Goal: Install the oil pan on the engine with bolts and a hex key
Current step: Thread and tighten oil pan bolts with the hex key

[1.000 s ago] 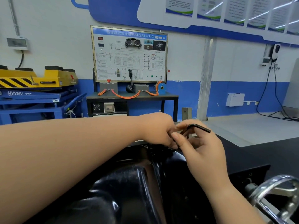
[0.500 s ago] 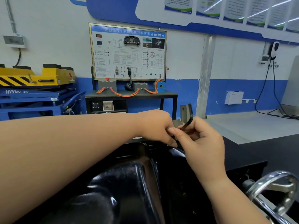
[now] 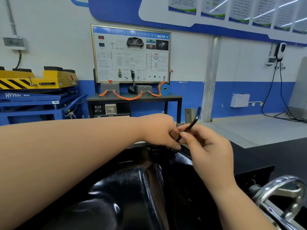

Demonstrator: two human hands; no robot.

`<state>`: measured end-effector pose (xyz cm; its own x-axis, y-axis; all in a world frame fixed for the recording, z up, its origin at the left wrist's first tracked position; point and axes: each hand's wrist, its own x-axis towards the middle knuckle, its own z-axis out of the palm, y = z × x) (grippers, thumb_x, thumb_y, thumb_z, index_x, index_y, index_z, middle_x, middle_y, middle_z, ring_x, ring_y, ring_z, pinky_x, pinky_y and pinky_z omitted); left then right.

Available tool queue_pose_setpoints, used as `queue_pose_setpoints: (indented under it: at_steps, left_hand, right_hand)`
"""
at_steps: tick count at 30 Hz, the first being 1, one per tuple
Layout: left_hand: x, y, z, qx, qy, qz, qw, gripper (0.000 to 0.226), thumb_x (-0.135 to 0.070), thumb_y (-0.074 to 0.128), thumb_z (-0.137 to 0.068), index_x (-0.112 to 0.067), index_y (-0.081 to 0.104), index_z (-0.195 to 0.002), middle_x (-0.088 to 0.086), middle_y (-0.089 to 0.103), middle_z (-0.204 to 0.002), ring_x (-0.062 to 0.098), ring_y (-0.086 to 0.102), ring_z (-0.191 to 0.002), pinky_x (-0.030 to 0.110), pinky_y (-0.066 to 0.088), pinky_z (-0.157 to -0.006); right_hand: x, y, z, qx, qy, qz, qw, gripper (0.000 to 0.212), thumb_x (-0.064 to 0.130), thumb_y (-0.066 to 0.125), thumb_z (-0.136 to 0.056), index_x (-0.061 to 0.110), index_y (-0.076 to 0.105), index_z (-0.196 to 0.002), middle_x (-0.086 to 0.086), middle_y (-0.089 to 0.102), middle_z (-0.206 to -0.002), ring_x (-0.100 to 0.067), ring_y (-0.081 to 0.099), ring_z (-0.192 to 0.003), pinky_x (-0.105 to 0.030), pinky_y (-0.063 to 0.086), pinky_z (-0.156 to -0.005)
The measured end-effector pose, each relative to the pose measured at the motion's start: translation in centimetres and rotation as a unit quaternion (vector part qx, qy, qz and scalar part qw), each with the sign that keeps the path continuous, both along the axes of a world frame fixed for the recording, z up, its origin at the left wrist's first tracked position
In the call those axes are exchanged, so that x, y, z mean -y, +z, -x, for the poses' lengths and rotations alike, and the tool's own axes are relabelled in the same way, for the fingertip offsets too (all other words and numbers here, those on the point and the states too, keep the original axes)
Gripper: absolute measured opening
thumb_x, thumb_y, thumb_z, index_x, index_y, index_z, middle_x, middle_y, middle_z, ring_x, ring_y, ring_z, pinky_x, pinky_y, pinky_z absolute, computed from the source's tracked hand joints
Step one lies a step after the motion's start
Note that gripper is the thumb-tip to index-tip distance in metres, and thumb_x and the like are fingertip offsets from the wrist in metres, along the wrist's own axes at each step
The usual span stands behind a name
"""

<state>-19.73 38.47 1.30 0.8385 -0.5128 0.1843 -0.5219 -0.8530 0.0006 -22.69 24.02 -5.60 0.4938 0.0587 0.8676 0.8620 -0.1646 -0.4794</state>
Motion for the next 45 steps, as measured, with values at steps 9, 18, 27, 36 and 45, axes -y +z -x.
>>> queue_pose_setpoints:
  at_steps: [9, 18, 27, 36, 45]
  left_hand:
    - [0.2, 0.3, 0.1, 0.018, 0.007, -0.029, 0.999, 0.046, -0.036, 0.066, -0.082, -0.025, 0.038, -0.047, -0.007, 0.033, -0.044, 0.007, 0.039, -0.041, 0.016, 0.029, -0.043]
    - [0.2, 0.2, 0.1, 0.008, 0.016, -0.016, 1.000, 0.047, -0.040, 0.067, -0.081, -0.023, 0.039, -0.047, -0.007, 0.036, -0.045, 0.003, 0.040, -0.040, 0.013, 0.032, -0.044]
    - [0.2, 0.4, 0.4, -0.011, 0.009, 0.001, 1.000, 0.033, -0.038, 0.068, -0.080, -0.018, 0.053, -0.059, -0.006, 0.041, -0.049, 0.007, 0.039, -0.045, 0.016, 0.030, -0.047]
    - [0.3, 0.4, 0.5, -0.016, 0.027, 0.023, 0.999, 0.045, -0.032, 0.072, -0.078, -0.026, 0.041, -0.046, -0.008, 0.034, -0.041, 0.006, 0.038, -0.039, 0.015, 0.028, -0.043]
    - [0.1, 0.5, 0.6, -0.020, 0.020, 0.023, 0.999, 0.025, -0.036, 0.070, -0.079, -0.013, 0.066, -0.069, -0.008, 0.044, -0.051, 0.005, 0.041, -0.048, 0.016, 0.029, -0.048]
  right_hand:
    - [-0.4, 0.1, -0.3, -0.056, 0.017, -0.015, 0.998, 0.026, 0.019, 0.073, -0.080, 0.031, 0.054, -0.066, 0.012, 0.061, -0.069, -0.009, 0.060, -0.068, -0.014, 0.046, -0.061]
    - [0.0, 0.0, 0.3, 0.013, 0.015, 0.060, 0.998, 0.024, 0.009, 0.052, -0.087, 0.027, 0.067, -0.094, 0.019, 0.067, -0.089, 0.006, 0.062, -0.089, -0.002, 0.042, -0.075]
    - [-0.3, 0.8, -0.4, -0.043, -0.031, -0.025, 0.998, 0.028, 0.026, 0.074, -0.070, 0.031, 0.050, -0.056, 0.015, 0.065, -0.072, -0.001, 0.059, -0.067, -0.007, 0.043, -0.058]
    - [0.2, 0.0, 0.3, -0.006, 0.030, 0.057, 0.998, 0.044, 0.000, 0.056, -0.088, 0.043, 0.061, -0.099, 0.017, 0.069, -0.097, 0.000, 0.064, -0.098, -0.009, 0.048, -0.081]
    - [0.0, 0.6, -0.7, -0.050, -0.032, -0.018, 0.998, 0.013, 0.028, 0.075, -0.069, 0.022, 0.065, -0.066, 0.015, 0.067, -0.073, 0.000, 0.062, -0.068, -0.007, 0.045, -0.059]
